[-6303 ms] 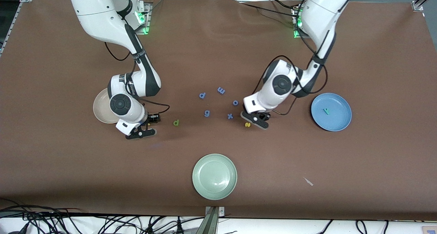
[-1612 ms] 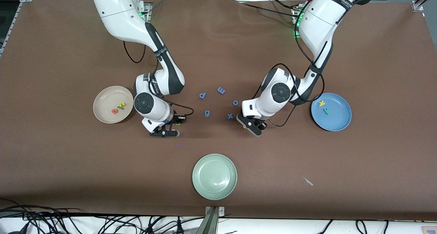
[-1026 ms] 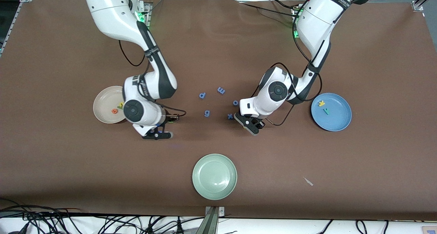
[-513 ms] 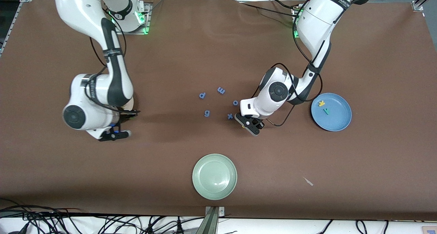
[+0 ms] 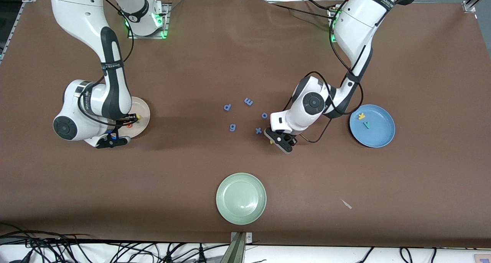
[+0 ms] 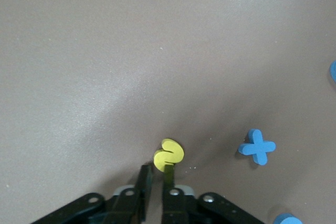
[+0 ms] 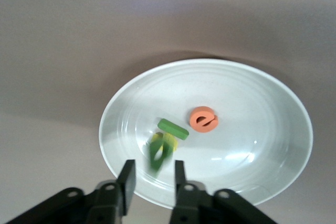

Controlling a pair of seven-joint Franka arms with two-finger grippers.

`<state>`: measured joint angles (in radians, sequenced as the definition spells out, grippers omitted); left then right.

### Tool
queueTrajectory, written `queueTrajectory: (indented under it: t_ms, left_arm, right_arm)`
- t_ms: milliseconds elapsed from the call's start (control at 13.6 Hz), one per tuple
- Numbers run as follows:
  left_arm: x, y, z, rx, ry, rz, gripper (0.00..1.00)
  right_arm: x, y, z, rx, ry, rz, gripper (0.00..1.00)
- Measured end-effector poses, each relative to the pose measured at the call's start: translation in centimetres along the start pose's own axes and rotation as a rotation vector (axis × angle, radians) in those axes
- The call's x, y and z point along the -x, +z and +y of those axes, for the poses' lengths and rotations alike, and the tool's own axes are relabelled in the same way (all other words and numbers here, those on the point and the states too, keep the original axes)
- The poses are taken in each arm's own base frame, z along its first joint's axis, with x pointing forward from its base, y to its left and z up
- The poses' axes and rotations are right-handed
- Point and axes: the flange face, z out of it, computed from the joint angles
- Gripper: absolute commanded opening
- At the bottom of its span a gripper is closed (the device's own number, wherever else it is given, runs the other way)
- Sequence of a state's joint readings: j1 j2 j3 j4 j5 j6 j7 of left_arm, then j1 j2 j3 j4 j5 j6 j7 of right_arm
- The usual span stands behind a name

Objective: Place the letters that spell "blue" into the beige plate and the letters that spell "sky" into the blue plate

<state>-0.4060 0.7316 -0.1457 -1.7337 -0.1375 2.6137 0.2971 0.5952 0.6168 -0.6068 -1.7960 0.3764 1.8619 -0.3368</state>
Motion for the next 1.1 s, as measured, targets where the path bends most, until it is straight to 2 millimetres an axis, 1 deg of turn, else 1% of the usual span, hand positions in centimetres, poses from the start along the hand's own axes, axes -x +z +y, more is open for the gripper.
queueTrajectory:
  t_ms: [73, 147, 366, 440, 586, 733, 806, 953, 1099]
  left_arm:
    - [0.0, 0.0, 0.0, 0.0, 0.0, 0.0, 0.23]
    - [0.0, 0.0, 0.0, 0.0, 0.0, 0.0, 0.37]
    - [-0.2, -0.2, -0.1, -0.001, -0.01, 0.006, 0.44]
    - [-0.5, -0.5, 0.0, -0.002, -0.026, 0.014, 0.44]
    - [-1.2, -0.8, 0.8, -0.001, -0.045, 0.026, 0.44]
    - [-1.5, -0.8, 1.8, 0.002, -0.041, 0.028, 0.44]
    - [-1.5, -0.6, 1.9, 0.002, -0.04, 0.026, 0.44]
    - [-1.4, -0.2, 1.8, 0.003, -0.042, 0.02, 0.46]
    - [-1.3, 0.2, 1.7, 0.004, -0.043, 0.017, 0.46]
  right_arm:
    - [-0.1, -0.4, -0.4, 0.002, 0.004, 0.006, 1.0]
    - [-0.2, -1.2, -1.0, 0.002, 0.014, 0.015, 1.0]
    - [-0.6, -4.9, -3.4, -0.006, 0.056, 0.02, 1.0]
    - [-0.6, -6.1, -4.3, -0.008, 0.068, 0.023, 1.0]
    - [-0.3, -7.9, -5.9, -0.011, 0.085, 0.016, 1.0]
    - [0.2, -9.5, -6.9, -0.019, 0.095, -0.004, 1.0]
    - [0.5, -10.5, -6.9, -0.021, 0.095, -0.013, 1.0]
    - [1.3, -13.2, -6.7, -0.02, 0.093, -0.013, 1.0]
    - [2.8, -16.6, -6.5, 0.023, 0.069, 0.025, 1.0]
